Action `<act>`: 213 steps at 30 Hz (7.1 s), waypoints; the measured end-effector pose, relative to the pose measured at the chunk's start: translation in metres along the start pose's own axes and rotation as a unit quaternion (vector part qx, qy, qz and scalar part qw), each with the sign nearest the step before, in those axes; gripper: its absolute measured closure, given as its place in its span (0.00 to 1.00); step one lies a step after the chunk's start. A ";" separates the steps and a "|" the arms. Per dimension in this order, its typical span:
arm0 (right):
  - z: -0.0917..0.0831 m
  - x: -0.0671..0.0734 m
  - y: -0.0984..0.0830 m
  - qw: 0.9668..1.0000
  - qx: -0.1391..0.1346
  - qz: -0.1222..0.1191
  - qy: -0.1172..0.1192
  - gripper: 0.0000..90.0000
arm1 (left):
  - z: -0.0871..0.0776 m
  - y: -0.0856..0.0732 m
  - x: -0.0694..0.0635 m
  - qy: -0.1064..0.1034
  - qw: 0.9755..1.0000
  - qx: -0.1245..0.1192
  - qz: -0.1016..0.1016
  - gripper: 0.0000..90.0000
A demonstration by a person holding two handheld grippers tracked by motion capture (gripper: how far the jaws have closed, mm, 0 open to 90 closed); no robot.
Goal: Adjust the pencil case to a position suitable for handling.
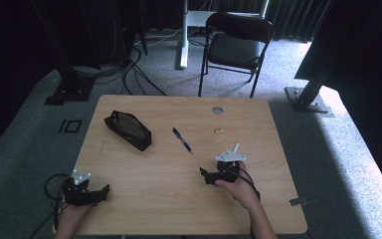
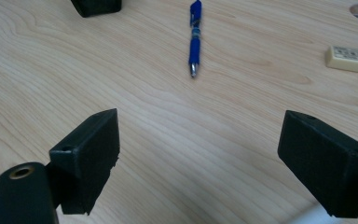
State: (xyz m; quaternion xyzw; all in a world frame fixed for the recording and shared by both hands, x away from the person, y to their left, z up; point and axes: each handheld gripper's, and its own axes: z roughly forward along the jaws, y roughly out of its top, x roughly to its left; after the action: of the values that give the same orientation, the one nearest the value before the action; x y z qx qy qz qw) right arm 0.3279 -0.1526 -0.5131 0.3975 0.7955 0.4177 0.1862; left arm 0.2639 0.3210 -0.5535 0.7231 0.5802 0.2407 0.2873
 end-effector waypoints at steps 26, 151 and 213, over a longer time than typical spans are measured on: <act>0.040 0.036 0.024 0.999 -0.012 -0.015 0.042 0.14 | 0.000 0.000 0.000 0.000 1.000 0.000 0.000 0.01; 0.148 0.100 0.106 0.994 -0.047 -0.065 0.076 0.81 | 0.000 0.000 0.000 0.000 1.000 0.000 0.000 0.01; 0.031 0.056 0.020 0.994 -0.034 -0.062 0.089 0.81 | 0.000 0.000 0.000 0.000 1.000 -0.001 0.000 0.01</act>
State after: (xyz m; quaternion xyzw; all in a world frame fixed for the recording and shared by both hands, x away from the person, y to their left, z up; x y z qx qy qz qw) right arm 0.3225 -0.0861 -0.5127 0.3025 0.8174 0.4655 0.1536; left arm 0.2639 0.3210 -0.5535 0.7228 0.5803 0.2410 0.2877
